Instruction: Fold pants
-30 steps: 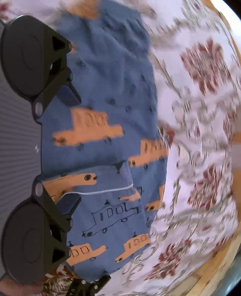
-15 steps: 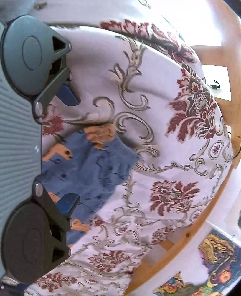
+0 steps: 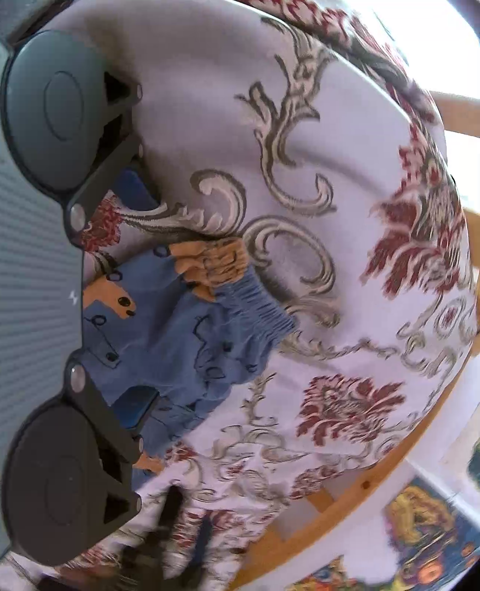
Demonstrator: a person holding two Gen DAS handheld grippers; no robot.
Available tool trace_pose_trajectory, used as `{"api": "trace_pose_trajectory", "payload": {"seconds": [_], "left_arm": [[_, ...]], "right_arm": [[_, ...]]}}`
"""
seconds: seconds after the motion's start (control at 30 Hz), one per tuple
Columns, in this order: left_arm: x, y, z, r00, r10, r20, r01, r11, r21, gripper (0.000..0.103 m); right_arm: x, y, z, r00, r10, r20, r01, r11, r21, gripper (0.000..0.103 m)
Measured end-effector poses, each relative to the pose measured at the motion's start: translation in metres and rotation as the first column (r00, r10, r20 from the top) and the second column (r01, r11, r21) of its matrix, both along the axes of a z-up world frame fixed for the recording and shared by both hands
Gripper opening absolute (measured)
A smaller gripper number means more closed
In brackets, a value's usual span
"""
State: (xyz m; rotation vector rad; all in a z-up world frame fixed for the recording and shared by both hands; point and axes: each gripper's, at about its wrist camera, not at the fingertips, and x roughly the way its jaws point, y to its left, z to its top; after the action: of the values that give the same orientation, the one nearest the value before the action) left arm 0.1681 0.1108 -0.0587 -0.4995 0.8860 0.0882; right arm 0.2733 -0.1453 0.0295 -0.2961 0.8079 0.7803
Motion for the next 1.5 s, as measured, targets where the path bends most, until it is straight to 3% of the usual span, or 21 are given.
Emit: {"api": "trace_pose_trajectory", "payload": {"seconds": [0.1, 0.3, 0.43, 0.53, 0.57, 0.6, 0.73, 0.77, 0.9, 1.07, 1.23, 1.37, 1.5], "left_arm": [[0.000, -0.011, -0.002, 0.999, -0.052, -0.005, 0.053, 0.996, 0.068, 0.103], [0.004, -0.014, -0.006, 0.997, -0.080, -0.019, 0.081, 0.993, 0.081, 0.103], [0.004, -0.015, -0.006, 0.996, -0.083, -0.023, 0.084, 0.993, 0.081, 0.103], [0.004, -0.015, -0.006, 0.996, -0.086, -0.026, 0.088, 0.993, 0.082, 0.103], [0.005, -0.015, -0.006, 0.996, -0.087, -0.026, 0.089, 0.993, 0.083, 0.103], [0.006, -0.016, -0.006, 0.996, -0.089, -0.027, 0.091, 0.992, 0.085, 0.103], [0.007, -0.015, -0.006, 0.996, -0.091, -0.025, 0.093, 0.992, 0.080, 0.103], [0.007, -0.013, -0.006, 0.996, -0.089, -0.022, 0.091, 0.993, 0.071, 0.103], [0.000, 0.002, -0.001, 0.999, -0.033, 0.033, 0.034, 0.999, -0.022, 0.103], [-0.008, 0.016, 0.004, 0.994, 0.032, 0.103, -0.022, 0.995, -0.101, 0.103], [-0.004, 0.027, 0.006, 0.993, 0.046, 0.105, -0.029, 0.987, -0.161, 0.103], [0.012, 0.030, 0.005, 0.998, -0.027, 0.049, 0.035, 0.983, -0.180, 0.103], [0.016, 0.022, 0.002, 0.996, -0.035, 0.076, 0.047, 0.986, -0.162, 0.102]], "right_arm": [[0.038, 0.028, -0.010, 0.982, 0.108, -0.156, -0.098, 0.993, 0.068, 0.102], [0.071, 0.096, -0.029, 0.916, 0.294, -0.274, -0.256, 0.953, 0.164, 0.094], [0.077, 0.128, -0.039, 0.857, 0.399, -0.327, -0.362, 0.917, 0.171, 0.085], [0.076, 0.137, -0.048, 0.835, 0.417, -0.359, -0.386, 0.909, 0.158, 0.064], [0.074, 0.138, -0.051, 0.832, 0.423, -0.358, -0.395, 0.906, 0.150, 0.052], [0.072, 0.138, -0.053, 0.831, 0.429, -0.355, -0.404, 0.903, 0.147, 0.044], [0.067, 0.127, -0.053, 0.840, 0.433, -0.328, -0.394, 0.901, 0.181, 0.039], [0.067, 0.122, -0.053, 0.844, 0.428, -0.324, -0.381, 0.903, 0.200, 0.034], [0.061, 0.101, -0.046, 0.869, 0.430, -0.244, -0.364, 0.890, 0.275, 0.015], [0.059, 0.068, -0.038, 0.883, 0.422, -0.203, -0.310, 0.852, 0.422, 0.012], [0.059, 0.040, -0.043, 0.883, 0.424, -0.199, -0.257, 0.794, 0.551, 0.012], [0.067, 0.025, -0.053, 0.891, 0.403, -0.209, -0.219, 0.785, 0.579, 0.012], [0.073, 0.031, -0.059, 0.887, 0.411, -0.212, -0.233, 0.792, 0.564, 0.013]]}}
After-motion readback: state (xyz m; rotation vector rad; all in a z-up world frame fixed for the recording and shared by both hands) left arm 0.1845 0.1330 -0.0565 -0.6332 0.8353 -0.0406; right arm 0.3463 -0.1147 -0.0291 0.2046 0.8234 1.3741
